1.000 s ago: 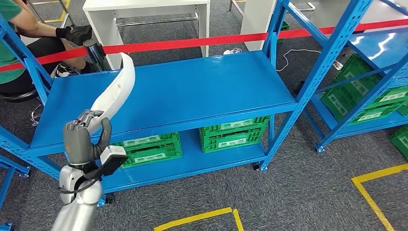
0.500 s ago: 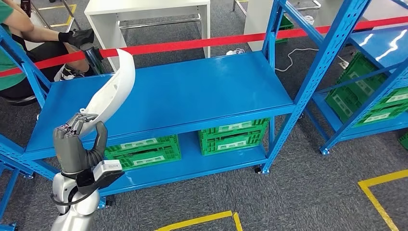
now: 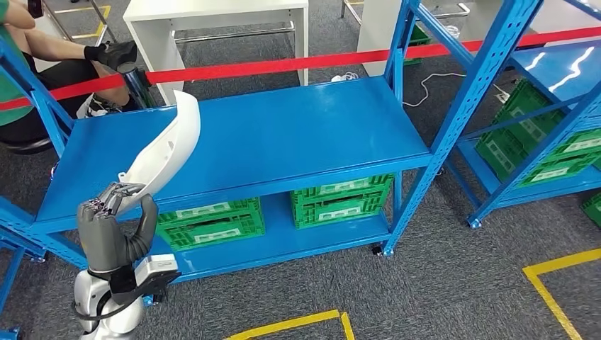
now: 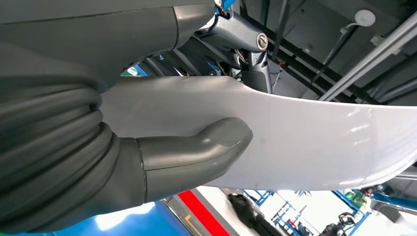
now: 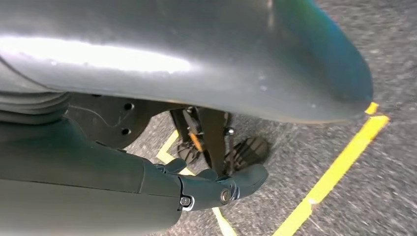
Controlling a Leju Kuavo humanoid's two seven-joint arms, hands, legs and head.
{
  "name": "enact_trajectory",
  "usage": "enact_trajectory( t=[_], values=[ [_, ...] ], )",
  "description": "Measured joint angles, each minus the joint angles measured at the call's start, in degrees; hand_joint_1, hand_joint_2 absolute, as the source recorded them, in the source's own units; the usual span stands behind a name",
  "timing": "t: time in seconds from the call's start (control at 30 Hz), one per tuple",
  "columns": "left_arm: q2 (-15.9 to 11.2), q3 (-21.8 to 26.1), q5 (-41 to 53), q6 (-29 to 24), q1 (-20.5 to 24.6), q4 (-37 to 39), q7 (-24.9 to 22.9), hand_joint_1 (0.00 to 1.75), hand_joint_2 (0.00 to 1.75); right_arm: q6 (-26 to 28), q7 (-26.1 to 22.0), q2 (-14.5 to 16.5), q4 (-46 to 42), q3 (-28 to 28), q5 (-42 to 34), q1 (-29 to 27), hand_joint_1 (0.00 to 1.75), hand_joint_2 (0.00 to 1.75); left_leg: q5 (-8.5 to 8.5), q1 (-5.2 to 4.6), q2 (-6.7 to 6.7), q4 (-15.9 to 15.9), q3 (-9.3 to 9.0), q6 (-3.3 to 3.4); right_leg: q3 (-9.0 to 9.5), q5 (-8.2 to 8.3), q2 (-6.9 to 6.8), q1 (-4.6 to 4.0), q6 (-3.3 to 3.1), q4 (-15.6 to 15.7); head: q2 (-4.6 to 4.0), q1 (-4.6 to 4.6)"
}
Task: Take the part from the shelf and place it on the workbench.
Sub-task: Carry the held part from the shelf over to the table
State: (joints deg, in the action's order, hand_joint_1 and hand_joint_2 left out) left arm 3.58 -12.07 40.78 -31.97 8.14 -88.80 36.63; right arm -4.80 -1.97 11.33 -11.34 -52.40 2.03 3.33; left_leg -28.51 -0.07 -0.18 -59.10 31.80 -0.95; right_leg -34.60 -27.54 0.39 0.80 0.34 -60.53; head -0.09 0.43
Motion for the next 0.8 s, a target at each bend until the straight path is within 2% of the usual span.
enact_trajectory(
  t=[0.03,0.07,0.17,0.2,0.23,0.27,0.33,0.37,0.4,0.5,0.57,0.6,0.63,0.67,0.7,0.73,0.77,0.8],
  values=[
    [-0.1,0.2,-0.6,-0.1,0.0,0.1,0.5,1.75,1.75,0.5,0.0,0.0,0.0,0.2,0.2,0.0,0.00,0.00,0.37,0.15,0.10,0.3,0.13,0.40,-0.27,-0.66,-0.03,-0.04,0.27,-0.6,0.00,0.07],
    [-0.3,0.5,-1.3,-0.2,-0.1,0.3,1.0,1.75,1.75,0.9,0.1,0.0,0.0,0.3,0.3,0.1,0.00,0.00,0.80,0.33,0.24,0.6,0.34,0.85,-0.86,-2.07,-0.05,-0.07,0.50,-2.1,0.00,0.12],
    [-0.6,0.9,-2.7,-0.2,0.1,1.5,2.3,1.75,1.75,1.3,0.1,0.0,0.0,0.4,0.1,0.2,0.00,0.00,1.86,0.41,0.47,0.6,1.64,1.56,-4.21,-8.39,-0.12,-0.02,1.00,-11.5,0.00,0.24],
    [-0.6,0.9,-2.8,-0.1,0.2,2.1,2.5,1.75,1.75,1.3,0.1,0.0,0.0,0.4,0.0,0.2,0.00,0.00,2.18,0.40,0.49,0.5,2.19,1.56,-4.80,-9.30,-0.12,0.01,1.14,-13.9,0.00,0.24],
    [-0.6,0.9,-2.9,0.0,0.3,2.7,2.7,1.75,1.75,1.4,0.1,0.0,0.0,0.4,-0.1,0.2,0.00,0.00,2.51,0.41,0.50,0.3,2.78,1.49,-4.42,-9.02,-0.13,0.05,1.23,-14.4,0.00,0.24],
    [-0.6,0.9,-2.9,0.1,0.5,3.3,2.9,1.75,1.75,1.4,0.0,-0.1,0.0,0.4,-0.1,0.3,0.00,0.00,2.81,0.45,0.50,0.1,3.34,1.36,-3.07,-7.81,-0.13,0.11,1.27,-12.9,0.00,0.24],
    [-0.7,0.9,-3.0,0.1,0.9,4.1,3.1,1.75,1.75,1.4,-0.1,-0.1,0.0,0.4,-0.2,0.3,0.00,0.00,3.25,0.53,0.50,-0.4,4.24,1.05,0.94,-4.87,-0.17,0.24,1.30,-7.1,0.00,0.24],
    [-0.7,0.9,-3.1,0.1,1.0,4.2,3.2,1.75,1.75,1.4,-0.2,-0.1,0.0,0.4,-0.2,0.3,0.00,0.00,3.34,0.55,0.50,-0.5,4.45,0.95,2.29,-4.07,-0.18,0.28,1.31,-5.0,0.00,0.24],
    [-0.7,0.9,-3.1,0.1,1.0,4.3,3.2,1.75,1.75,1.4,-0.2,-0.1,0.0,0.4,-0.2,0.3,0.00,0.00,3.38,0.56,0.50,-0.6,4.54,0.90,2.96,-3.77,-0.19,0.29,1.32,-4.0,0.00,0.23],
    [-0.7,0.9,-3.1,0.1,1.1,4.3,3.2,1.75,1.75,1.4,-0.2,-0.1,0.0,0.4,-0.2,0.4,0.00,0.00,3.40,0.56,0.50,-0.6,4.58,0.87,3.26,-3.71,-0.20,0.30,1.32,-3.6,0.00,0.24],
    [-0.7,0.9,-3.1,0.1,1.6,4.6,3.1,1.75,1.75,1.2,-0.5,-0.1,0.0,0.4,-0.3,0.5,0.00,0.00,3.88,0.43,0.49,-0.9,4.93,0.24,4.07,-3.89,-0.04,0.06,0.64,-1.6,0.00,0.17],
    [-0.6,0.8,-2.9,0.2,2.0,4.8,3.0,1.75,1.75,1.0,-0.6,-0.1,0.0,0.4,-0.5,0.6,0.00,0.00,3.93,0.44,0.44,-1.1,5.31,-0.42,4.02,-3.61,-0.02,0.01,-0.12,-0.6,0.00,0.13],
    [-0.6,0.7,-2.5,0.6,2.5,5.2,2.6,1.75,1.75,0.9,-0.7,-0.1,0.0,0.4,-0.7,0.6,0.00,0.00,1.49,0.48,0.39,-4.3,6.44,-1.26,3.32,-2.89,-0.03,-0.06,-1.03,0.2,0.00,0.05],
    [-0.4,0.6,-2.1,1.0,2.9,5.4,2.3,1.75,1.75,0.8,-0.6,-0.2,0.0,0.4,-0.8,0.6,0.00,0.00,-1.29,0.58,0.35,-8.0,7.48,-1.91,2.20,-1.92,-0.12,-0.01,-1.64,0.4,0.00,0.01],
    [-0.3,0.4,-1.7,1.4,3.2,5.7,2.0,1.75,1.75,0.8,-0.5,-0.2,0.0,0.4,-1.0,0.6,0.00,0.00,-3.98,0.68,0.31,-11.9,8.31,-2.39,0.95,-0.74,-0.21,0.03,-2.10,0.4,0.00,-0.04],
    [-0.2,0.2,-1.5,1.7,3.4,6.0,1.9,1.75,1.75,0.9,-0.4,-0.2,0.0,0.4,-1.0,0.6,0.00,0.00,-5.95,0.71,0.32,-15.4,8.49,-2.57,-0.19,0.16,-0.24,0.01,-2.17,0.4,0.00,-0.08],
    [-0.2,0.0,-1.4,1.8,3.4,6.2,1.9,1.75,1.75,0.9,-0.4,-0.2,0.0,0.4,-1.0,0.5,0.00,0.00,-4.97,0.70,0.31,-15.0,7.23,-2.47,-0.92,0.71,-0.23,0.00,-2.07,0.4,0.00,-0.08],
    [-0.1,-0.1,-1.4,1.9,3.4,6.3,1.9,1.75,1.75,1.0,-0.3,-0.2,0.0,0.4,-0.9,0.5,0.00,0.00,-3.49,0.68,0.31,-12.8,5.06,-2.26,-1.60,1.25,-0.21,-0.01,-1.94,0.3,0.00,-0.09]
  ],
)
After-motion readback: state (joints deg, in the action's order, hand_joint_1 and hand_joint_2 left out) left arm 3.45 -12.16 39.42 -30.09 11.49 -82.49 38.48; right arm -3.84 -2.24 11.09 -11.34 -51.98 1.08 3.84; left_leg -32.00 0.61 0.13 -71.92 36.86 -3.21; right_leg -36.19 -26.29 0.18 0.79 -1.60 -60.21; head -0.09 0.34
